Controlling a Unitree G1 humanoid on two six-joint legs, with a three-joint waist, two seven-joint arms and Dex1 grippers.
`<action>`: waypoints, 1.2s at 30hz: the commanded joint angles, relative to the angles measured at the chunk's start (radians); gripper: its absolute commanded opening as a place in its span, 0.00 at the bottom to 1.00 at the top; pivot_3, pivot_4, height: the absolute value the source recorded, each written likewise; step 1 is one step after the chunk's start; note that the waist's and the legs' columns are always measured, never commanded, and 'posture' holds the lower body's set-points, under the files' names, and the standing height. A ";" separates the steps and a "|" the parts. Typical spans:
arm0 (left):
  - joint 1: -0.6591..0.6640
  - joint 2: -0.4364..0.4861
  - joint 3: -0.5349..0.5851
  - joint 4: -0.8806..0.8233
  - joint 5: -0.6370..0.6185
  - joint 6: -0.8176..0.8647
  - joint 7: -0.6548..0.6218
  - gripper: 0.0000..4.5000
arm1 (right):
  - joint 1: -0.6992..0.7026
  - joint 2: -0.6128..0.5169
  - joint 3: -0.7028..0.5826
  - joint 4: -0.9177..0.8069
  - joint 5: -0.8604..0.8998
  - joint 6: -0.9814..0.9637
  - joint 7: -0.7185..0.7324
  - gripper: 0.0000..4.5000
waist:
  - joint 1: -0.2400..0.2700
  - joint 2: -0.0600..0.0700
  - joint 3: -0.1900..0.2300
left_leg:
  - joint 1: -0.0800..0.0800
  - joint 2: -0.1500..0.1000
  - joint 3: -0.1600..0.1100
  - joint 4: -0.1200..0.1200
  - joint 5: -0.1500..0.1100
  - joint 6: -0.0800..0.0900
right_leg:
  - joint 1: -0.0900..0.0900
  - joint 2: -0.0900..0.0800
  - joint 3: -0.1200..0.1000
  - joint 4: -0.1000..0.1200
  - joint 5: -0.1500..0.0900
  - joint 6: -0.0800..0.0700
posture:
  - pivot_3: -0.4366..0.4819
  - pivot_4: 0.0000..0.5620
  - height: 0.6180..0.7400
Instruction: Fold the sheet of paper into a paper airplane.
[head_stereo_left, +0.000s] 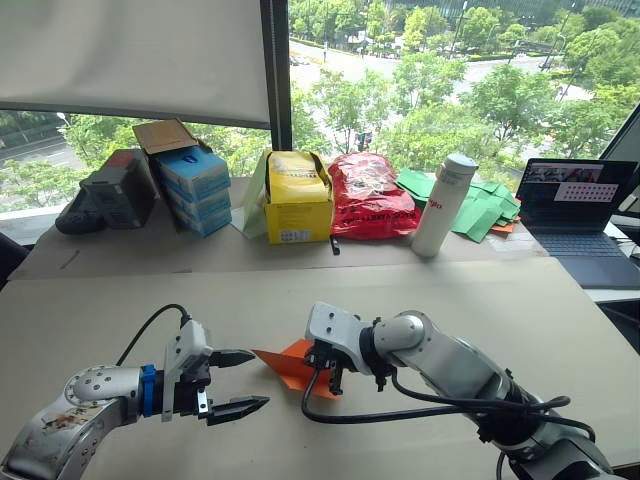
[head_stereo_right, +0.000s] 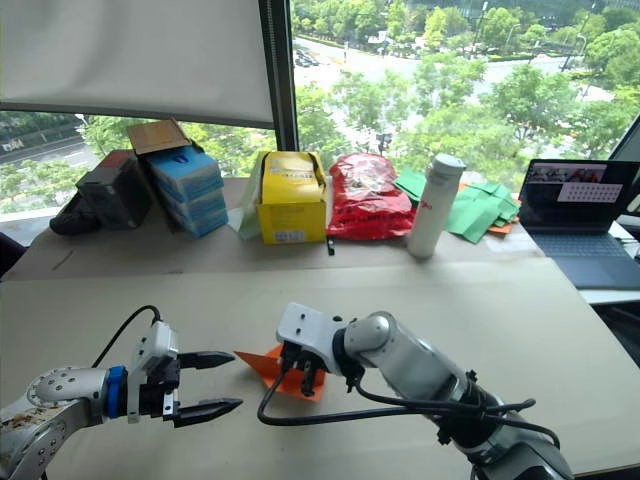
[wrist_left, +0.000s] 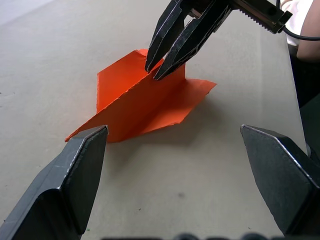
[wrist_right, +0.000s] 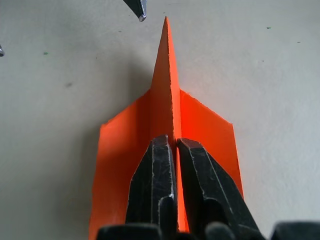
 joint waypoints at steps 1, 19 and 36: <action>-0.010 -0.001 0.019 -0.013 -0.002 -0.021 -0.008 1.00 | -0.013 0.002 -0.002 -0.020 -0.007 -0.005 -0.002 0.01 | -0.001 0.000 0.000 | 0.000 0.000 0.000 0.000 0.000 0.000 | 0.000 0.000 0.000 0.000 0.000 0.000 | 0.48 0.27 1.00; -0.114 -0.027 0.016 -0.037 -0.041 0.015 0.018 1.00 | 0.022 -0.058 -0.263 -0.048 0.050 0.059 -0.045 0.01 | 0.005 0.000 0.000 | 0.000 0.000 0.000 0.000 0.000 0.000 | 0.000 0.000 0.000 0.000 0.000 0.000 | 0.48 0.27 1.00; -0.310 -0.128 -0.061 -0.140 -0.134 0.125 0.159 1.00 | 0.148 -0.084 -0.730 0.112 -0.079 0.275 -0.436 0.01 | 0.013 0.000 0.001 | -0.001 0.000 0.001 0.000 0.000 0.000 | 0.001 0.007 0.003 -0.001 0.000 0.001 | 0.48 0.27 1.00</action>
